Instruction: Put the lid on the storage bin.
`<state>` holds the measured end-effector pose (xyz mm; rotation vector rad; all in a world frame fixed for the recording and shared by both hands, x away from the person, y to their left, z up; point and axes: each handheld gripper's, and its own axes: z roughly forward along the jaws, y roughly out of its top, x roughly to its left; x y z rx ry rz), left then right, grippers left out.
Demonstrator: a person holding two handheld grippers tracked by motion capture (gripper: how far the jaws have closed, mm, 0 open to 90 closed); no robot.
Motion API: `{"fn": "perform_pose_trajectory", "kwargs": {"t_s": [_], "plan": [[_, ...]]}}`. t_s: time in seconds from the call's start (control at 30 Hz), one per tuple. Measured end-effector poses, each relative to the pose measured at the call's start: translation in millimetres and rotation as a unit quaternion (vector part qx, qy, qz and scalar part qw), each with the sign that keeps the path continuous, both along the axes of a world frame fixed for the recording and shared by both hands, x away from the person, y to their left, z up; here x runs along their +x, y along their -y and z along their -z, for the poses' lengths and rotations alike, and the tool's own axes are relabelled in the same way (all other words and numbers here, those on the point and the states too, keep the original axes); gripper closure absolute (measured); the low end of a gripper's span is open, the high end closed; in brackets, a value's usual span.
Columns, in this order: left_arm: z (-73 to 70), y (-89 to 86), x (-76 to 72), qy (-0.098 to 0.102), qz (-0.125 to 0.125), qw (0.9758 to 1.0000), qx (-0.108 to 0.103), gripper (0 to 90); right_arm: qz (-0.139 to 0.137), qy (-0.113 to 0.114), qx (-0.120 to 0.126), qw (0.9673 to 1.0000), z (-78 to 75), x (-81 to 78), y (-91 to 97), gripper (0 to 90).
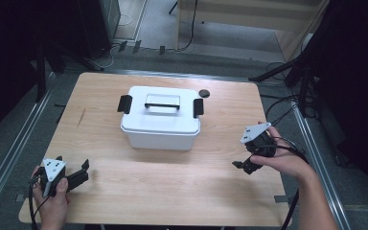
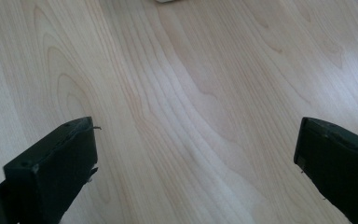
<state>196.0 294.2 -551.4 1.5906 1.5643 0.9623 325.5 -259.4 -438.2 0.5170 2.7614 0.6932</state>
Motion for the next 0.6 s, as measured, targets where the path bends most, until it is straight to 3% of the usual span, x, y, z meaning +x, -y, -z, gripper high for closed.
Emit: {"fn": "perform_pose_trajectory", "kwargs": {"t_s": [0.6], "plan": [[0.1, 0.6, -0.2, 0.000, 0.001, 1.0000, 0.005, 13.5, 0.024, 0.006, 0.027, 0.9993, 35.7, -36.7, 22.2, 0.0]]}}
